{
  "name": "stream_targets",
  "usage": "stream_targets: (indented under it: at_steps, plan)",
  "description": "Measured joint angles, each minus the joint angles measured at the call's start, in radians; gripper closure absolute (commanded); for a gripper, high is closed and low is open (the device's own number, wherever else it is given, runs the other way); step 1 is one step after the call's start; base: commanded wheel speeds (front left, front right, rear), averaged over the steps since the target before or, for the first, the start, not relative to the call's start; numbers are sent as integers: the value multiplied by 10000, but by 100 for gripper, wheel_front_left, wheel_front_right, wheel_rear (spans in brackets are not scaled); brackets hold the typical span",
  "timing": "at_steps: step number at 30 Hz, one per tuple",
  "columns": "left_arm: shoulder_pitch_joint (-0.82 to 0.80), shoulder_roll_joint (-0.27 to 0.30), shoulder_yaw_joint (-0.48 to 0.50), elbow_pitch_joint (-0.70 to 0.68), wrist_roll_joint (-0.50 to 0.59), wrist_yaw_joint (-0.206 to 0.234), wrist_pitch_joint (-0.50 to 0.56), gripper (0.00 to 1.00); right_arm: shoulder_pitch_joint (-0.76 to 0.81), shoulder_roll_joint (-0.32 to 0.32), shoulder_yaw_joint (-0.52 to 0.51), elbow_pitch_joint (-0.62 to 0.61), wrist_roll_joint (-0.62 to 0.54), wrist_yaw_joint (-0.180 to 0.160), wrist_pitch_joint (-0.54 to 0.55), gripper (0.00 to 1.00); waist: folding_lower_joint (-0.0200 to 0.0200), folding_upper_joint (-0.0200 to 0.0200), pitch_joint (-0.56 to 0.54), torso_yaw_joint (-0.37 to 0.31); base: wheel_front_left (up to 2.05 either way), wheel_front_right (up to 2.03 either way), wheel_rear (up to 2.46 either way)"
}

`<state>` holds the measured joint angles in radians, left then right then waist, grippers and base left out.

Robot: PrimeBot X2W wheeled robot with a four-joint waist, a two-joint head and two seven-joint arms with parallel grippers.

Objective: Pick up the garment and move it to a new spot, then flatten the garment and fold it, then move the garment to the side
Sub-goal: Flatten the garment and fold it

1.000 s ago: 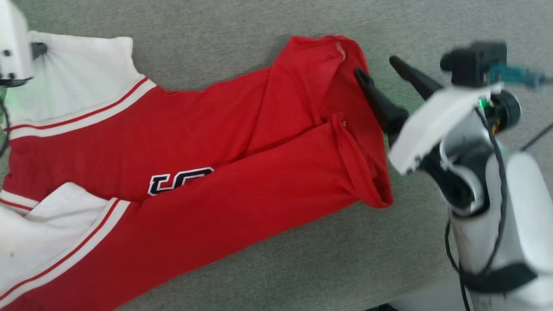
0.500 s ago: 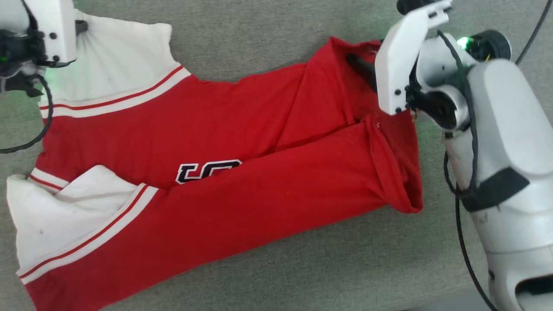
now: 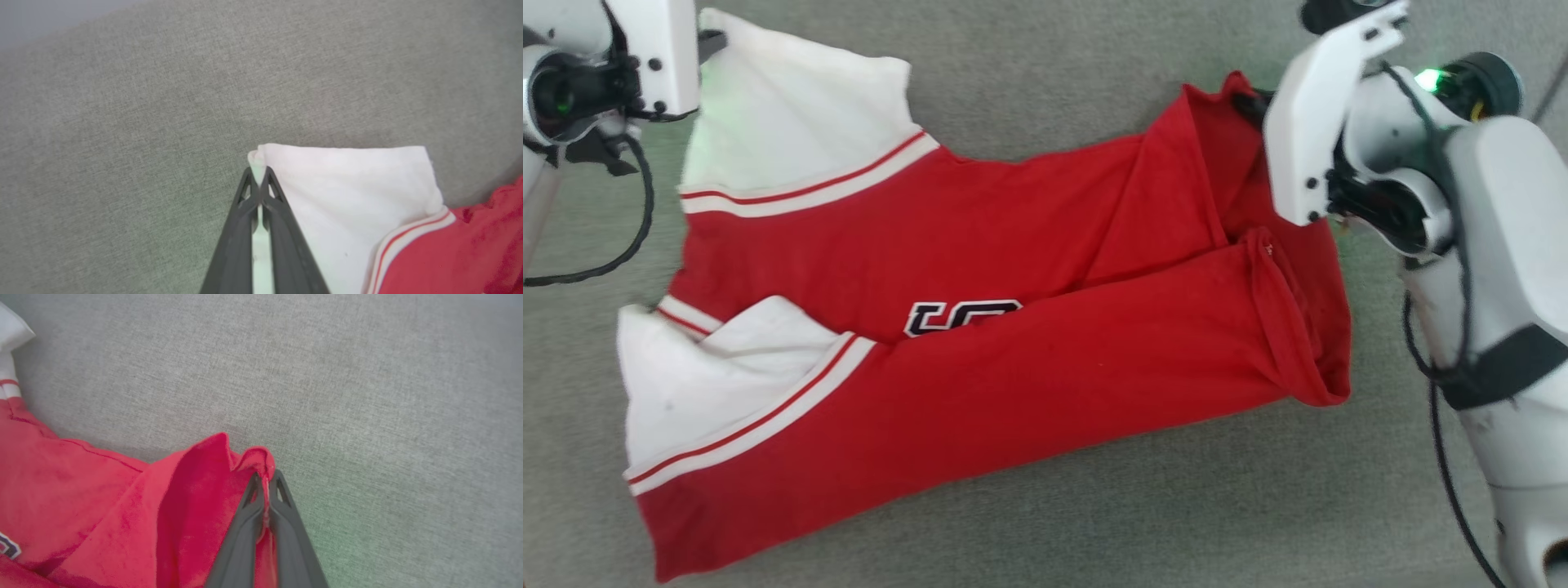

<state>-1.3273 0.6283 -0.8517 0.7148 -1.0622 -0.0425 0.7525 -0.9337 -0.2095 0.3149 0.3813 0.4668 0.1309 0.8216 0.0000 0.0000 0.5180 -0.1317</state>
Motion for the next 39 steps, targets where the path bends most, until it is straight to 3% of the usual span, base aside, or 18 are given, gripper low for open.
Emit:
stream_targets:
  at_steps: [7, 12, 15, 24, 28, 33, 38, 39]
  plan:
    - [167, 219, -29, -1181, -130, 27, 318, 100, 997, -794, -146, -1432, 435, 0, -226, 100, 1, 0, -621, 473, 0, 0, 0]
    - [963, 867, -23, -2924, -422, 571, 671, 100, 1964, -1289, -510, -2736, 616, -2, -249, 100, 0, 0, -1101, 795, 0, 0, 0]
    - [1567, 1494, 8, -4422, -506, 1131, 805, 100, 2652, -1505, -836, -3601, 662, -2, -107, 100, 0, 0, -1362, 969, 0, 0, 0]
    - [3896, 3526, 111, -9097, -940, 3446, 1097, 100, 4864, -2052, -1670, -6245, 886, 0, 685, 100, 0, 0, -1882, 1340, 0, 0, 0]
    - [5123, 4063, -94, -10615, -1158, 4362, 959, 100, 5967, -2082, -2109, -6794, 1066, 0, 859, 100, 0, 0, -1960, 1399, 0, 0, 0]
    - [6469, 4149, -408, -11039, -1448, 5003, 464, 100, 6887, -2034, -2286, -6615, 1103, -2, 763, 100, 0, 0, -1923, 1415, 0, 0, 0]
    - [7236, 3657, -593, -9973, -1864, 4792, -67, 100, 6925, -1914, -1816, -5647, 1114, 0, 192, 100, 0, 0, -1907, 1334, 0, 0, 0]
    - [7291, 3524, -566, -9662, -1973, 4759, -155, 100, 6862, -1925, -1685, -5409, 1009, -2, 48, 76, 0, 0, -1916, 1321, 0, 0, 0]
